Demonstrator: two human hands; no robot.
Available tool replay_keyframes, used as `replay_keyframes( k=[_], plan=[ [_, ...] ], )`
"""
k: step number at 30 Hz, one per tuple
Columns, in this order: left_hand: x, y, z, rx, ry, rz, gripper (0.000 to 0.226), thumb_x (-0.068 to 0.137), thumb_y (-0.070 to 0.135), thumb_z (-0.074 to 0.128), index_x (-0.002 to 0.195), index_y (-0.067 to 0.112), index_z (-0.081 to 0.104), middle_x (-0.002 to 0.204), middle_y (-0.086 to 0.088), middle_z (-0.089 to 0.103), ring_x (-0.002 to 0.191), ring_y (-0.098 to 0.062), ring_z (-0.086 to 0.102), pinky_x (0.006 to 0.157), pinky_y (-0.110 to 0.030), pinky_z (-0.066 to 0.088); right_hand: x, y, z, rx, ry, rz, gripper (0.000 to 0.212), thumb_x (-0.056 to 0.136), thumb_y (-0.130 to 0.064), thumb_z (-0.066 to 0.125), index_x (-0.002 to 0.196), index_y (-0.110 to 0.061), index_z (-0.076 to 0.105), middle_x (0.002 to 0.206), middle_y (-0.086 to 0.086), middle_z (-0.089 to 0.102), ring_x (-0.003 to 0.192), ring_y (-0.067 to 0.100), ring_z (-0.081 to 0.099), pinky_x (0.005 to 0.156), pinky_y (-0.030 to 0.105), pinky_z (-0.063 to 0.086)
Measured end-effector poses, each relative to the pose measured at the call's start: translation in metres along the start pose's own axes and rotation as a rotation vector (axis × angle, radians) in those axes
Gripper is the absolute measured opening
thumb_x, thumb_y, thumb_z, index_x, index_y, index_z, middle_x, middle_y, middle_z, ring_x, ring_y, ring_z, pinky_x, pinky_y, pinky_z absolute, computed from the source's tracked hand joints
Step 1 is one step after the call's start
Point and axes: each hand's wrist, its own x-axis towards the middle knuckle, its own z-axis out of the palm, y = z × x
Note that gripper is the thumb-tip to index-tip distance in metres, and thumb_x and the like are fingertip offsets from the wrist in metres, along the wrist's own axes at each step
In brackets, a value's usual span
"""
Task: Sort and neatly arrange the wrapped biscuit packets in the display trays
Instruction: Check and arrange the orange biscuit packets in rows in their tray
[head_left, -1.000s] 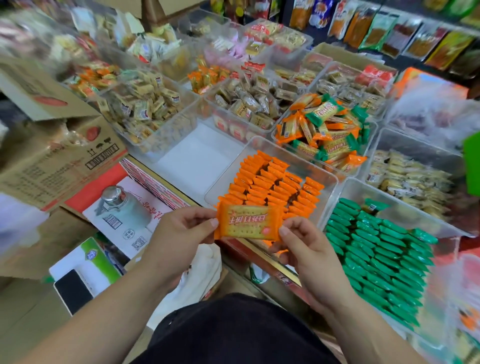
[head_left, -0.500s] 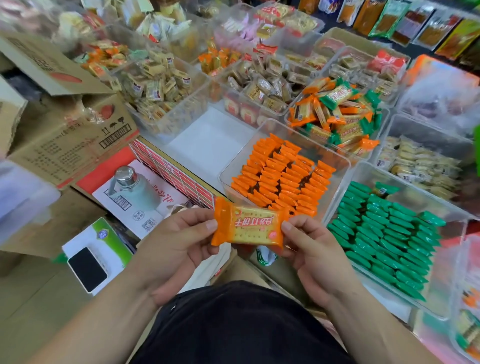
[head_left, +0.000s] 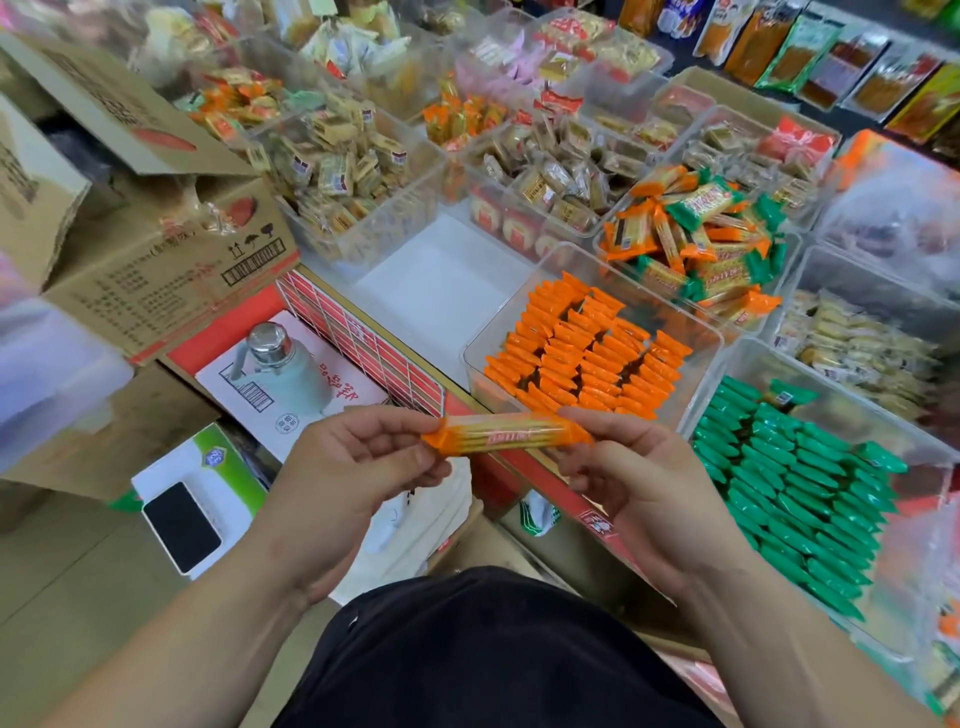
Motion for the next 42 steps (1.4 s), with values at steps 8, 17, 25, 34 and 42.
replay_keyframes(
  k=[8,17,25,34,42],
  plan=[
    [0.008,0.007,-0.008,0.060,0.123,-0.099,0.017,0.090,0.011,0.067,0.075,0.008,0.076,0.053,-0.008,0.047,0.049,-0.019,0.042,0.053,-0.028,0.041,0.007,-0.002,0.008,-0.098,-0.007,0.153,0.028,0.086,-0.019,0.068,0.059,-0.014,0.059,0.057,0.003,0.045,0.050,0.011,0.037,0.051,0.023,0.027],
    [0.014,-0.003,-0.005,0.066,0.128,-0.116,0.013,0.090,0.008,0.068,0.079,0.010,0.074,0.055,-0.012,0.056,0.045,-0.021,0.049,0.049,-0.029,0.041,0.015,0.005,-0.001,-0.027,-0.024,0.224,0.026,0.094,-0.017,0.062,0.069,-0.013,0.063,0.052,0.004,0.044,0.040,0.009,0.031,0.044,0.022,0.019],
    [0.049,-0.023,0.018,0.472,-0.013,0.128,0.019,0.088,0.005,0.072,0.092,0.022,0.078,0.082,0.008,0.076,0.078,-0.011,0.071,0.070,-0.019,0.054,0.033,-0.002,-0.018,0.088,0.142,0.231,0.031,0.099,-0.033,0.055,0.112,-0.006,0.065,0.099,0.022,0.075,0.079,0.030,0.075,0.059,0.030,0.061],
    [0.131,-0.077,0.037,1.068,-0.207,0.257,0.048,0.095,0.038,0.059,0.142,0.037,0.050,0.149,0.015,0.048,0.139,-0.008,0.040,0.113,-0.026,0.027,0.099,-0.001,-0.072,-0.355,0.345,-0.013,0.033,0.094,-0.012,0.068,0.124,-0.023,0.059,0.103,0.005,0.076,0.090,0.019,0.074,0.075,0.032,0.060],
    [0.171,-0.115,0.024,1.518,-0.337,0.243,0.075,0.082,0.045,0.065,0.151,0.029,0.040,0.163,-0.001,0.028,0.151,-0.030,0.024,0.112,-0.070,0.027,0.163,0.021,-0.082,-1.072,0.174,-0.198,0.035,0.092,-0.023,0.072,0.126,-0.023,0.067,0.110,-0.016,0.065,0.096,0.001,0.057,0.078,0.006,0.043]
  ],
)
